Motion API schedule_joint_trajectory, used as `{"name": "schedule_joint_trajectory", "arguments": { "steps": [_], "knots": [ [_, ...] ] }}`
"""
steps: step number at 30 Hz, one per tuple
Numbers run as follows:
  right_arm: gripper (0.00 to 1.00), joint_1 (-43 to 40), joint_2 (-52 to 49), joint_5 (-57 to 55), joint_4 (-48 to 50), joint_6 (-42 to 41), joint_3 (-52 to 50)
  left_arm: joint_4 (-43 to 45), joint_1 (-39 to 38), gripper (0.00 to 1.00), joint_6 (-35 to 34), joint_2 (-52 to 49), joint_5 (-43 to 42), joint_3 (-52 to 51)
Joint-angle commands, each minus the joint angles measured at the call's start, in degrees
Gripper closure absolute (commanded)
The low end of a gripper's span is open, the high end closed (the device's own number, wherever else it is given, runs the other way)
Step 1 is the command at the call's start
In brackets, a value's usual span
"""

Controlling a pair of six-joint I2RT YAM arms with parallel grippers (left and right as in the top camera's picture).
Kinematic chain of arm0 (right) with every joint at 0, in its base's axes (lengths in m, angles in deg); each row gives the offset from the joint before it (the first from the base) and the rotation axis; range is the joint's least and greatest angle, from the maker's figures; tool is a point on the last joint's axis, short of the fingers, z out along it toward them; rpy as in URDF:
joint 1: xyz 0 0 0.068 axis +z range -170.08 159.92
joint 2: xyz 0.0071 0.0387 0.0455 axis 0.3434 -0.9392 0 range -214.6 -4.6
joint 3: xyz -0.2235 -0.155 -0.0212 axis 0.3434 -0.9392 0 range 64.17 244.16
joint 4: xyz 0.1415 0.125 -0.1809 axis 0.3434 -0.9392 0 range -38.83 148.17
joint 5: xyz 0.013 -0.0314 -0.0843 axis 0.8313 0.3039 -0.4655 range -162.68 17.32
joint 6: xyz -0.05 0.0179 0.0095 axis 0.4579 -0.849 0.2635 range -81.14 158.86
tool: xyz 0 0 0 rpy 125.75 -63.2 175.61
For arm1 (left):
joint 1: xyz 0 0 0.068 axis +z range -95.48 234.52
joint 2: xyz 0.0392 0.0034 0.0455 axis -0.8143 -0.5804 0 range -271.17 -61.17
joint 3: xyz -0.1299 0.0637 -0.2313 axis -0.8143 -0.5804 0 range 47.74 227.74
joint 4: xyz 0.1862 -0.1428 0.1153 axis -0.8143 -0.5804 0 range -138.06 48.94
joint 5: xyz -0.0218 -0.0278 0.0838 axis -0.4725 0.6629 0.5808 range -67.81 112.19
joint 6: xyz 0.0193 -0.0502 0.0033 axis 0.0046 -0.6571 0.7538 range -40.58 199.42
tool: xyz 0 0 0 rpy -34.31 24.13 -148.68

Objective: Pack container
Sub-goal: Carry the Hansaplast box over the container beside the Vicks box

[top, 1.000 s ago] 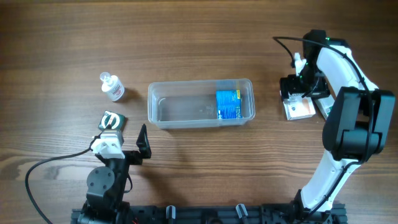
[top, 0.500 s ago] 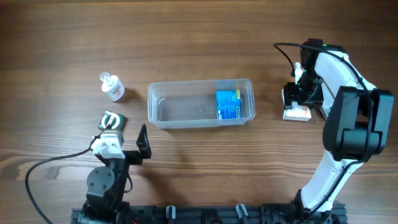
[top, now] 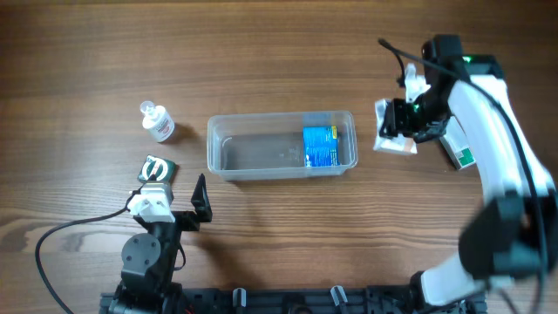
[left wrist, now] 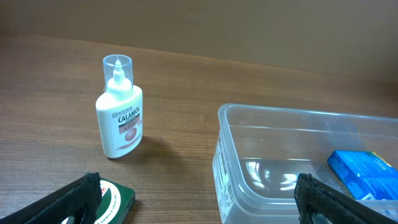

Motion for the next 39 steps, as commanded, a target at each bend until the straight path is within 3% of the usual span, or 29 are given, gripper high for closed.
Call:
{"name": "schedule_joint_trajectory", "arguments": {
  "steps": [1,7,15,25,39],
  "knots": [
    [0.44,6.54,11.93,2.62,0.94,-7.08,1.7,-0.04,-0.42,0.0,-0.13,0.04,0.92,-0.09],
    [0.43,22.05,20.26,-6.34,7.65,-21.66,1.68,-0.04,-0.42,0.0,-0.13,0.04,0.92,-0.09],
    [0.42,36.94,9.7,-14.01,18.71,-32.89,-0.68,-0.04,-0.42,0.0,-0.11,0.04,0.92,-0.09],
    [0.42,38.42,-6.4,-19.19,22.58,-40.11,-0.68,-0.04,-0.42,0.0,-0.11,0.04,0.92,-0.09],
    [0.38,38.42,-13.75,-20.46,21.59,-42.36,-0.68,-0.04,-0.42,0.0,-0.11,0.04,0.92,-0.09]
  ]
}}
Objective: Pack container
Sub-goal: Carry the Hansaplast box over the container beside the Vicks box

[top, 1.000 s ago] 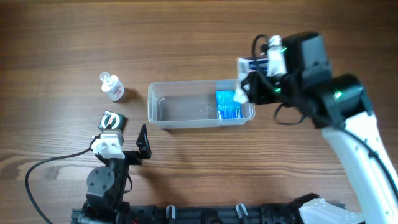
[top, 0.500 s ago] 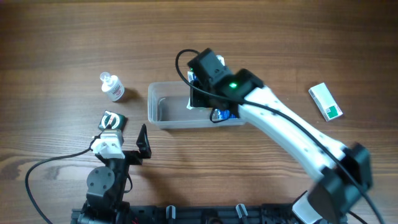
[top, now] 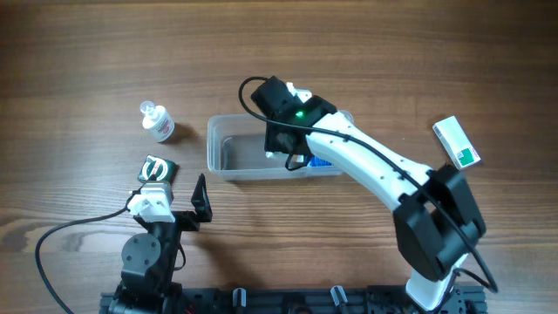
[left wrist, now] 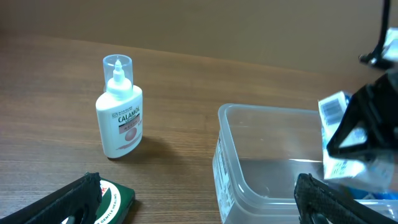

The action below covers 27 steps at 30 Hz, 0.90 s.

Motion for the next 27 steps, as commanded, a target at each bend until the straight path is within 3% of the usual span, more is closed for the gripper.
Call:
{"name": "schedule_joint_trajectory", "arguments": {
  "steps": [1,7,18,24,27],
  "knots": [
    [0.38,-0.15,-2.01,-1.84,-0.96,-1.18,-0.26,-0.04,-0.42,0.0,-0.11,0.04,0.92,-0.09],
    [0.3,-0.13,-1.99,-2.01,-2.97,-1.05,-0.24,-0.07,-0.42,0.0,-0.11,0.04,0.92,-0.09],
    [0.33,-0.13,-1.09,-2.73,-4.85,3.23,0.37,-0.04,-0.42,0.0,-0.11,0.04,0.92,-0.09],
    [0.46,-0.02,1.9,0.39,-2.58,8.52,1.18,-0.04,-0.42,0.0,-0.11,0.04,0.92,-0.09],
    [0.65,-0.02,1.88,1.9,-1.73,9.86,1.14,-0.04,-0.42,0.0,-0.11,0.04,0.92,-0.09]
  ]
}}
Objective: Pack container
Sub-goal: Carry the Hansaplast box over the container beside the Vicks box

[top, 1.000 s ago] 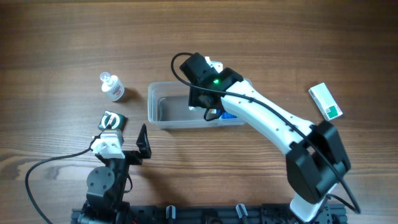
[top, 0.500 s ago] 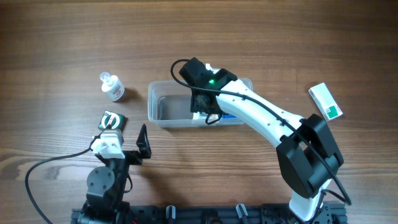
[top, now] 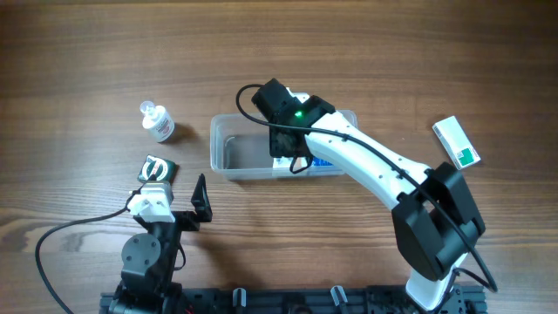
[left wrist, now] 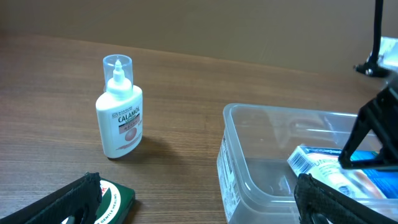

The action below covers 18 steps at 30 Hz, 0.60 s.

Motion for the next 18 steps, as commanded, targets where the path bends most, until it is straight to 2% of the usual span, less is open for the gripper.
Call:
{"name": "schedule_joint_trajectory", "arguments": {
  "steps": [1,2,9,18],
  "knots": [
    [0.86,-0.04,2.1,1.75,1.49,2.93,0.85,-0.04,-0.42,0.0,-0.11,0.04,0.92,-0.09],
    [0.95,-0.04,2.1,1.77,1.95,2.93,0.85,-0.04,-0.42,0.0,-0.13,0.04,0.92,-0.09],
    [0.96,-0.04,0.9,1.6,5.68,2.95,0.79,-0.04,-0.42,0.0,-0.11,0.04,0.92,-0.09],
    [0.96,-0.04,-8.0,2.08,4.13,3.96,0.59,-0.07,-0.42,0.0,-0.11,0.04,0.92,-0.09]
  ]
}}
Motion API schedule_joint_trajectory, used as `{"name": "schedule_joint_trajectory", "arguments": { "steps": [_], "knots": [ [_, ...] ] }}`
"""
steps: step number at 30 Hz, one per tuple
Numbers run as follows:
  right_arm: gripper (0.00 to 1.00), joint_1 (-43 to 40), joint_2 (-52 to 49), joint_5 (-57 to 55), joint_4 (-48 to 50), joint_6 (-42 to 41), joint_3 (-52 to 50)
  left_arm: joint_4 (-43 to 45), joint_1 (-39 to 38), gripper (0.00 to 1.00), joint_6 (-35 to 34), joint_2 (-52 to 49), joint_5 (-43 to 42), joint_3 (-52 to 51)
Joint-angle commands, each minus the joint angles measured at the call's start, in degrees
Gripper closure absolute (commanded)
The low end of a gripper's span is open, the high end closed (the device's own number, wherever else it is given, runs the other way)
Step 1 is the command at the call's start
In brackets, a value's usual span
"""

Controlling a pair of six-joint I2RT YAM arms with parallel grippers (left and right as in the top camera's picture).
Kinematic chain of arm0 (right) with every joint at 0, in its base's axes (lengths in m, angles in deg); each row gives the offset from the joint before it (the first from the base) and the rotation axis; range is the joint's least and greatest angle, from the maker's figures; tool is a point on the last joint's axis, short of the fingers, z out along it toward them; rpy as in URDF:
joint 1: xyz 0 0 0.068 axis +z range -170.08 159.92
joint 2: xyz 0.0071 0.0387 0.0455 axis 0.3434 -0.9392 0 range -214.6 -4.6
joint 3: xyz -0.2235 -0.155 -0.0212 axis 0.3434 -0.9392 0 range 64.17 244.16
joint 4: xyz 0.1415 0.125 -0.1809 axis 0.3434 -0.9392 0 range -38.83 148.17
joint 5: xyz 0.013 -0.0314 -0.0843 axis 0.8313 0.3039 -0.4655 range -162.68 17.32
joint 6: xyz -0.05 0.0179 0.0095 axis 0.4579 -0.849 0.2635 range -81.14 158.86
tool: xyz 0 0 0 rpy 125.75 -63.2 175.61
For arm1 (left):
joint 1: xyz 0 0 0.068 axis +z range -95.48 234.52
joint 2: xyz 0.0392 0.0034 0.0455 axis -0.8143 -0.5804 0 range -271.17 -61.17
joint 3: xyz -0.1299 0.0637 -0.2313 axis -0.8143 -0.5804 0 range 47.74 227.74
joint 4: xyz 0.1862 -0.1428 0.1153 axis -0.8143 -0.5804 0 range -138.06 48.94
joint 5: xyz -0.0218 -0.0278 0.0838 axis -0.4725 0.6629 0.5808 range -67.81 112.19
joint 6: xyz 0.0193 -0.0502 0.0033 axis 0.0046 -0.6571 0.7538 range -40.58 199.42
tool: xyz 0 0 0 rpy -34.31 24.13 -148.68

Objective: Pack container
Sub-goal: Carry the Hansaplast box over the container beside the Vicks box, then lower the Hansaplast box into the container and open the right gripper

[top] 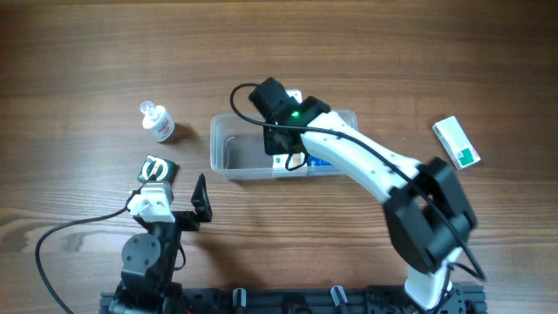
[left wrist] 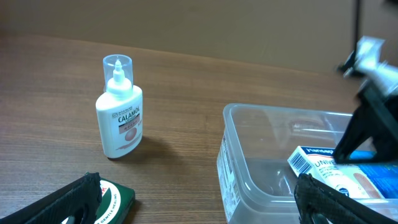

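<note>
A clear plastic container [top: 228, 166] [left wrist: 249, 162] stands mid-table. Inside lie a white box [top: 293, 163] [left wrist: 326, 169] and, to its right, a blue box [top: 329, 162]. My right gripper [top: 282, 142] hangs over the container's middle, just above the white box, its fingers [left wrist: 359, 127] spread and open. A white calamine bottle [top: 158, 123] [left wrist: 120, 111] stands upright left of the container. A dark green box [top: 158, 167] [left wrist: 115, 198] lies near my left gripper [top: 177, 190] [left wrist: 199, 208], which rests open and holds nothing.
A white-and-green box [top: 457, 142] lies at the right of the wooden table [top: 87, 61]. The right arm spans from the front edge up over the container's right half. A black cable [top: 61, 231] runs at the front left.
My right gripper has lifted slightly off the white box, which stays flat on the container floor. The left arm, bottle and green box have not moved.
My right gripper held the white box at the far right of the table, beside the white-and-green box. Then it carried the box over the container. Then the box lay inside next to the blue box, and now the gripper stands just above it.
</note>
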Motion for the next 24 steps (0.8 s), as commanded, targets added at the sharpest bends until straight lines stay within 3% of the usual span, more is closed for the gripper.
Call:
{"name": "schedule_joint_trajectory", "arguments": {
  "steps": [1,13,24],
  "knots": [
    [0.96,-0.04,-5.42,0.87,-1.11,1.11,0.57,-0.04,-0.42,0.0,-0.11,0.04,0.92,-0.09],
    [0.96,-0.26,-5.16,-1.46,-2.62,2.91,1.31,-0.04,-0.42,0.0,-0.11,0.04,0.92,-0.09],
    [0.96,-0.24,14.08,-3.91,-1.79,4.83,2.1,-0.04,-0.42,0.0,-0.11,0.04,0.92,-0.09]
  ]
}}
